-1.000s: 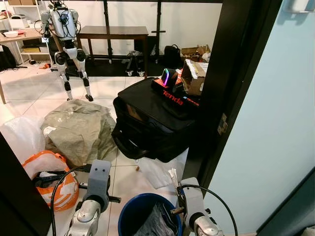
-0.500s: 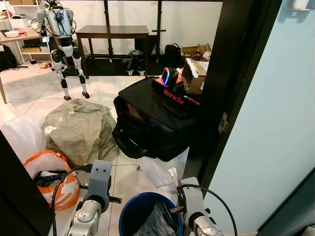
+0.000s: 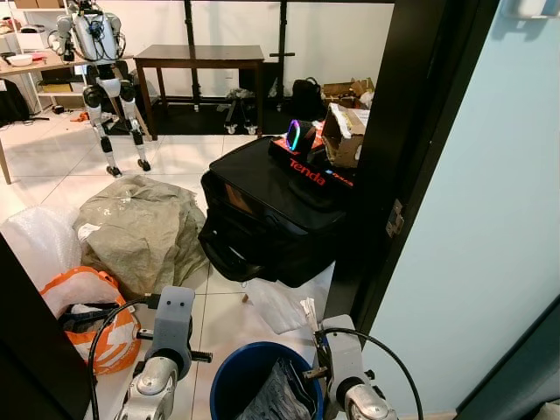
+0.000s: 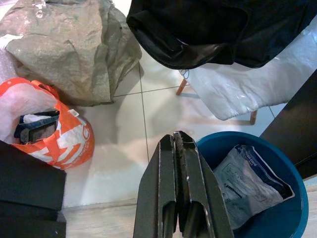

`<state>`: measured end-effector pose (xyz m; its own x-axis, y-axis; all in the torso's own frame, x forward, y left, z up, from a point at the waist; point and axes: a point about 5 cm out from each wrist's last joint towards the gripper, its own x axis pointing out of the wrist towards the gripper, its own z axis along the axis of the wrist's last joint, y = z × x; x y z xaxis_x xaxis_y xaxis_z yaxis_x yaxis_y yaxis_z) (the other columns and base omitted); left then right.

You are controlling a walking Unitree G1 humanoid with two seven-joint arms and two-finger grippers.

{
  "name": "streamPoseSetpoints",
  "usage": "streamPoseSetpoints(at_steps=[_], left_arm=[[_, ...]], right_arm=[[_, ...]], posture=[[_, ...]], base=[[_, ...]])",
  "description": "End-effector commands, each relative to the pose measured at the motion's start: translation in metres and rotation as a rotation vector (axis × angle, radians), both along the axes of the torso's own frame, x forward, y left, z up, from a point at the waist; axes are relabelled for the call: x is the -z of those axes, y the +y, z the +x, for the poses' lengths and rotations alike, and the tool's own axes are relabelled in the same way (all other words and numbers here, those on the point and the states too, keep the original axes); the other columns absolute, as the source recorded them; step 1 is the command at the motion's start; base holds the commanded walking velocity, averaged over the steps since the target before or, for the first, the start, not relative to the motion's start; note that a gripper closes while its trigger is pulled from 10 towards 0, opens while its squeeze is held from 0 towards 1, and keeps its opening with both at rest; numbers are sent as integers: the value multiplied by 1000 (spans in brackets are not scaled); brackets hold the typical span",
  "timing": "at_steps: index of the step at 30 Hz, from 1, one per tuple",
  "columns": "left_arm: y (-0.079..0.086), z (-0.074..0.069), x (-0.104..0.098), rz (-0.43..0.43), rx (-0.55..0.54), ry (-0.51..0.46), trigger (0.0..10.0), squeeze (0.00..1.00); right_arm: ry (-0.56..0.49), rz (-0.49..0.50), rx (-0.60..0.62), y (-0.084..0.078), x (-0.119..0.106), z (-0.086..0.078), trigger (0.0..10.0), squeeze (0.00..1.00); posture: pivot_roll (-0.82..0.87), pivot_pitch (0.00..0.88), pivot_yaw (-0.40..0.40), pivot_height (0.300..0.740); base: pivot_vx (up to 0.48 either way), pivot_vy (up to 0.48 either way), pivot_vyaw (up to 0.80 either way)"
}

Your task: Clean up the room

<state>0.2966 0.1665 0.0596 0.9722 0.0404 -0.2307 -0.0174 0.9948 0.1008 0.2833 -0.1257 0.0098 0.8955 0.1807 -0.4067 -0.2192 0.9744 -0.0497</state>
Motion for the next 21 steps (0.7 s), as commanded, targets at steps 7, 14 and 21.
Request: streamPoseSetpoints(at_steps=[7, 14, 21], left_arm=[[0, -2, 4, 8, -10, 18, 10000, 0], [0, -3, 5, 10, -12, 20, 10000, 0], [0, -4, 5, 15, -9, 20, 10000, 0]], right_arm=[[-3, 2, 3, -1, 1, -1, 10000, 0], [0, 8, 6, -1, 1, -2, 10000, 0], [1, 7, 4, 0, 1, -2, 10000, 0]], posture=[[65, 74, -27, 677], [65, 76, -27, 667], [65, 77, -28, 653]], base=[[0, 0, 0], [0, 0, 0], [0, 0, 0]])
